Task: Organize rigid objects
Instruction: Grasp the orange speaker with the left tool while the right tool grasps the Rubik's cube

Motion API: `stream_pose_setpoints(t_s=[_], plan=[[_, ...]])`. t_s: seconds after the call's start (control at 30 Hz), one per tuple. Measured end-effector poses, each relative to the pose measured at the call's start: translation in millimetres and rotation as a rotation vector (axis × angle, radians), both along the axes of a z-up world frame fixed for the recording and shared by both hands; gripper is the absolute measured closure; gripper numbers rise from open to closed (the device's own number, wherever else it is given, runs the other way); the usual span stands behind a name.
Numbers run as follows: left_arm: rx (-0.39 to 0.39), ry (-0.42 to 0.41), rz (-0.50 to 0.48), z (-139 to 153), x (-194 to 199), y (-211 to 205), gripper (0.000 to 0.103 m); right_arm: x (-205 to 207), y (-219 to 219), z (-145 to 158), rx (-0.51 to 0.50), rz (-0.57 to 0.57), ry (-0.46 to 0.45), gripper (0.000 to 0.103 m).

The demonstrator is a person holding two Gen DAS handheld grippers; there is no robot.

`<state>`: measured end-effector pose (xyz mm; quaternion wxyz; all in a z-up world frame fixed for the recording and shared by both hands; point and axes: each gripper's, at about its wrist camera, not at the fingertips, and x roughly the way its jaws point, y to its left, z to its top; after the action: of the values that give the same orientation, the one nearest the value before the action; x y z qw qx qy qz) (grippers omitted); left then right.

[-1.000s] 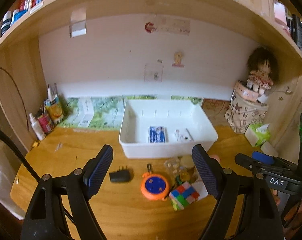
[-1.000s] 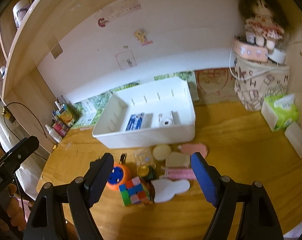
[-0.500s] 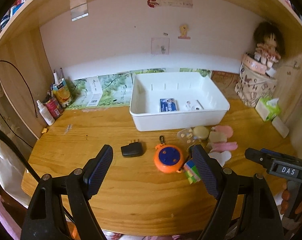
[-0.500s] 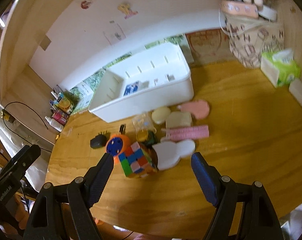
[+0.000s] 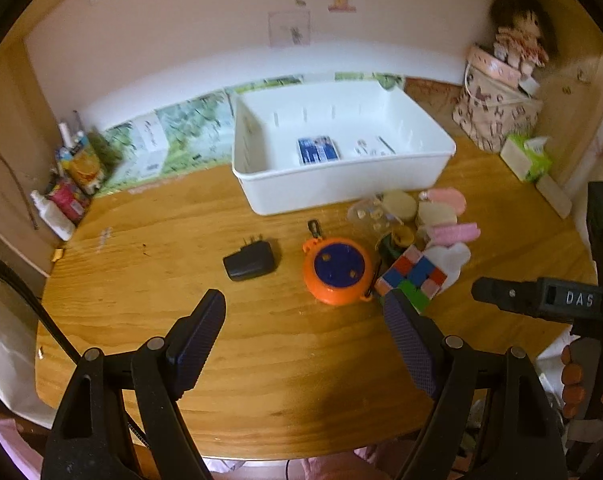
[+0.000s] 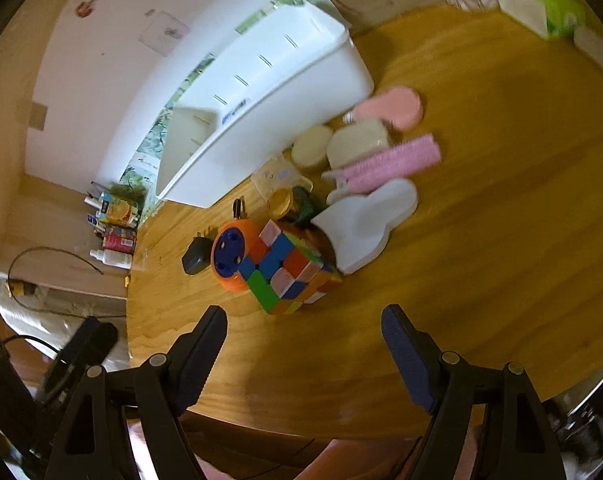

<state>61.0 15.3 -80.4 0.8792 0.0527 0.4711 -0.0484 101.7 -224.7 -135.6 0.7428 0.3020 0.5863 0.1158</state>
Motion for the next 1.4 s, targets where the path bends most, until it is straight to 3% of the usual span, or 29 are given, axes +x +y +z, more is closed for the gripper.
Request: stream_pose_setpoints(t_s=[0.53,0.83,1.4], plan=[[-0.035,0.172,-0.307,-42,59,18,0.019,15,33,-38,0.185,-0.33,0.204,0.023],[-0.088,0.249,-0.46,-67,83,14,0.019,21,40,-56,0.169,-0.511,0.295,0.023],[-0.204,0.373,-0.418,-103,109,5,0.019,33,42,-84,0.119,-0.606,0.431,0.023]])
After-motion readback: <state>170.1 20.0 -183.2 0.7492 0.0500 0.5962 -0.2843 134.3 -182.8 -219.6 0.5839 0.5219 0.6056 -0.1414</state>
